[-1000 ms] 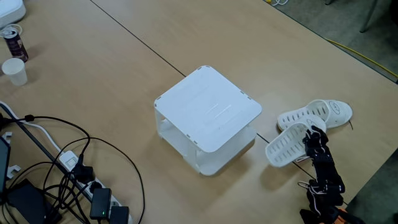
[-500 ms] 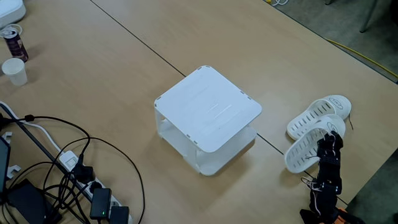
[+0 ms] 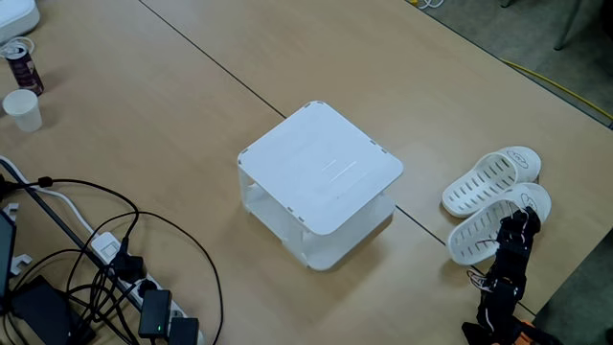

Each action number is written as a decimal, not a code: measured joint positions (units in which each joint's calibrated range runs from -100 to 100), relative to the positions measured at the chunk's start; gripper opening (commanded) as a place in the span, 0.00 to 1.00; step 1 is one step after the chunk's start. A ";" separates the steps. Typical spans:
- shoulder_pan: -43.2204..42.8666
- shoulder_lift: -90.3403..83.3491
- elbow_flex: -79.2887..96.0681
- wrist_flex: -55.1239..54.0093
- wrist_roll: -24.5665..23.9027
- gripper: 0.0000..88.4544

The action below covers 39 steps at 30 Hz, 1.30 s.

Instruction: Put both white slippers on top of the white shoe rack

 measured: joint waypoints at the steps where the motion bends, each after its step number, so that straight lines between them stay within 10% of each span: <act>1: 0.00 0.08 0.00 0.00 0.00 0.01; 15: 0.15 14.10 -12.13 0.00 2.30 0.15; 39: 8.99 31.26 -33.33 -0.09 15.02 0.01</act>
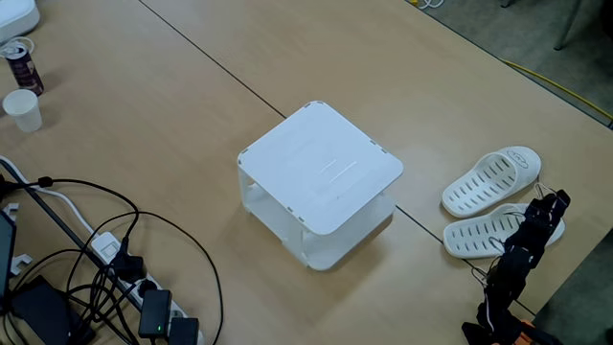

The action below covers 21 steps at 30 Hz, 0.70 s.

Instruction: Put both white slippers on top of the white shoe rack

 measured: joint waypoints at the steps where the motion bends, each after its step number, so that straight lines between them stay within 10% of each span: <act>1: 0.30 1.57 -1.35 0.00 0.52 0.01; 21: 4.27 18.06 -4.76 -0.43 5.29 0.01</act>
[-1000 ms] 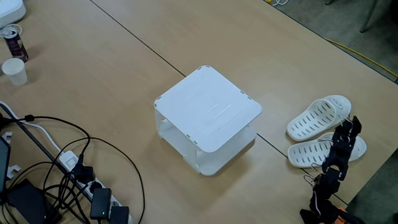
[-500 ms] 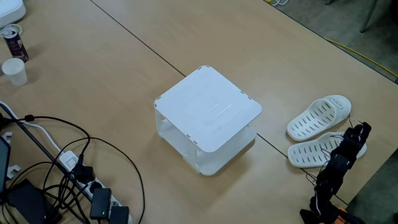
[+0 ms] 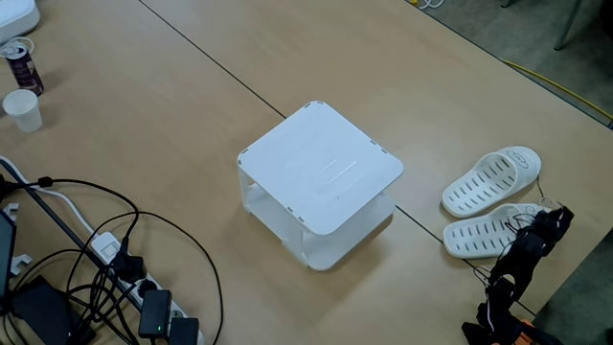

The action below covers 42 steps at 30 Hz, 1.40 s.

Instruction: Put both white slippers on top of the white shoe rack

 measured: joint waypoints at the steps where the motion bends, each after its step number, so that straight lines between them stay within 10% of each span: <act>1: 0.07 -0.99 1.71 -0.26 0.00 0.01; 24: -26.14 -42.06 45.19 0.09 0.00 0.01; 42: -42.62 -46.19 47.35 1.97 0.00 0.01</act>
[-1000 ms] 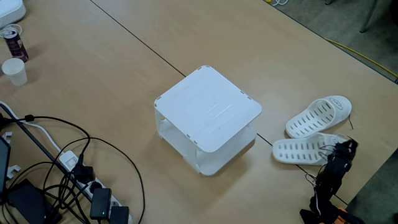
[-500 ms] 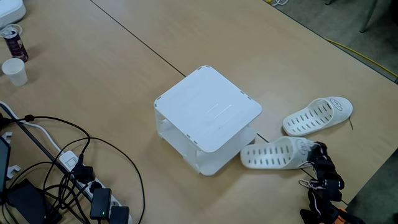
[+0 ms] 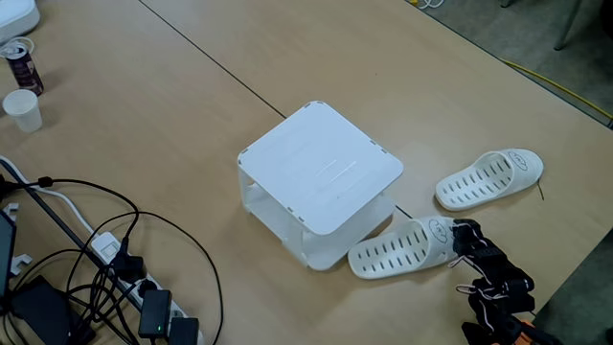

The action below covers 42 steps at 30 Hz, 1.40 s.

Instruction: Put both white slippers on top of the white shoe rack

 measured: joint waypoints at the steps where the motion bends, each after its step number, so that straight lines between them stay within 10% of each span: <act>1: -0.22 -0.33 0.00 1.03 0.00 0.01; 14: -6.14 -1.73 4.40 3.86 0.00 0.01; 42: -53.26 -16.25 7.55 3.95 0.00 0.02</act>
